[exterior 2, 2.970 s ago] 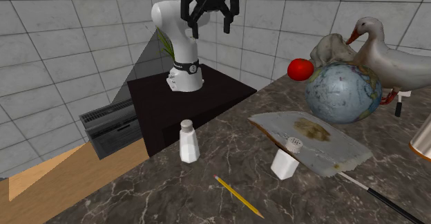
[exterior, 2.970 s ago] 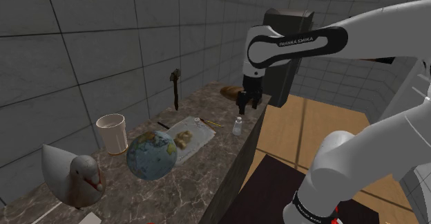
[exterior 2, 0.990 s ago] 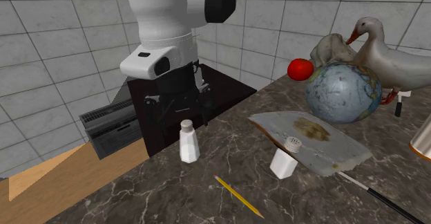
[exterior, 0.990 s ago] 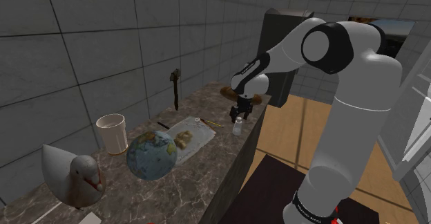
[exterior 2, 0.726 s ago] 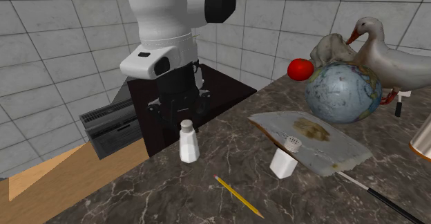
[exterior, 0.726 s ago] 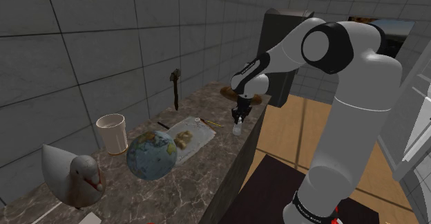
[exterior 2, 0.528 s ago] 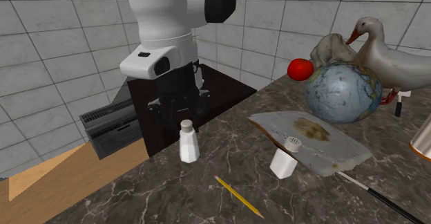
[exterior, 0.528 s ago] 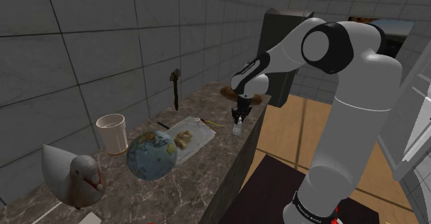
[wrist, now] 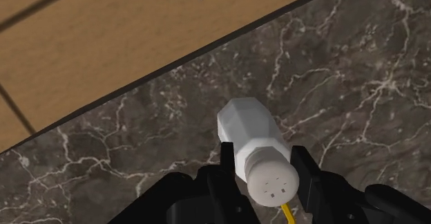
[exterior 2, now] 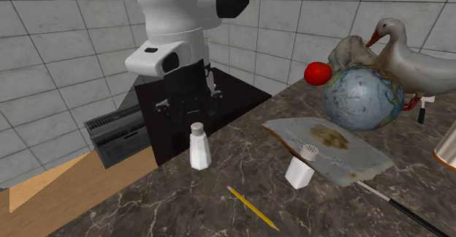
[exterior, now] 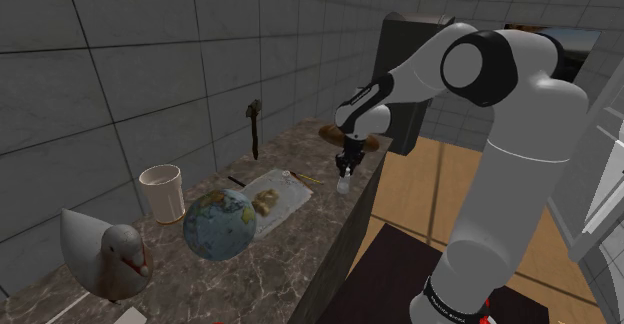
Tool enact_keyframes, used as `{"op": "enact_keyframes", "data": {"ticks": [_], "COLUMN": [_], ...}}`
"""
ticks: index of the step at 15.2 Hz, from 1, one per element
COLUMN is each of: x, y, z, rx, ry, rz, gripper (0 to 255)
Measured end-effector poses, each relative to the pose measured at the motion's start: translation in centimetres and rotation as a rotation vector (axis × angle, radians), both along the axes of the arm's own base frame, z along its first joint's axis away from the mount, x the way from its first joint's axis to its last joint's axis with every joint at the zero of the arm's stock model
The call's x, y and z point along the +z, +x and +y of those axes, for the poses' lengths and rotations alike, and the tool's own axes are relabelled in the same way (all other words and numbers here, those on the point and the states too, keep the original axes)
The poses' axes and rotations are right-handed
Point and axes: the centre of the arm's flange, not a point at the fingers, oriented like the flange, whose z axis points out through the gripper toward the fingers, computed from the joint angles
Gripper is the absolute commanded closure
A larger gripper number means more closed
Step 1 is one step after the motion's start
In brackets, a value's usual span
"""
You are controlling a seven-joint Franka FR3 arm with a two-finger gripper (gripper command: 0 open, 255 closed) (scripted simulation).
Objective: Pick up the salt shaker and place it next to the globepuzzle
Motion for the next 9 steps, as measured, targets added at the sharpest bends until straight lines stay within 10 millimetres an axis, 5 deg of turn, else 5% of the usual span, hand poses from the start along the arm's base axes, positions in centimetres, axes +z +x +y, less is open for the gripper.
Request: {"op": "enact_keyframes", "data": {"ticks": [9], "x": [4.7], "y": [-0.1], "z": [-0.1], "rx": [0.000], "ry": [0.000], "rz": [0.000], "gripper": [255]}}
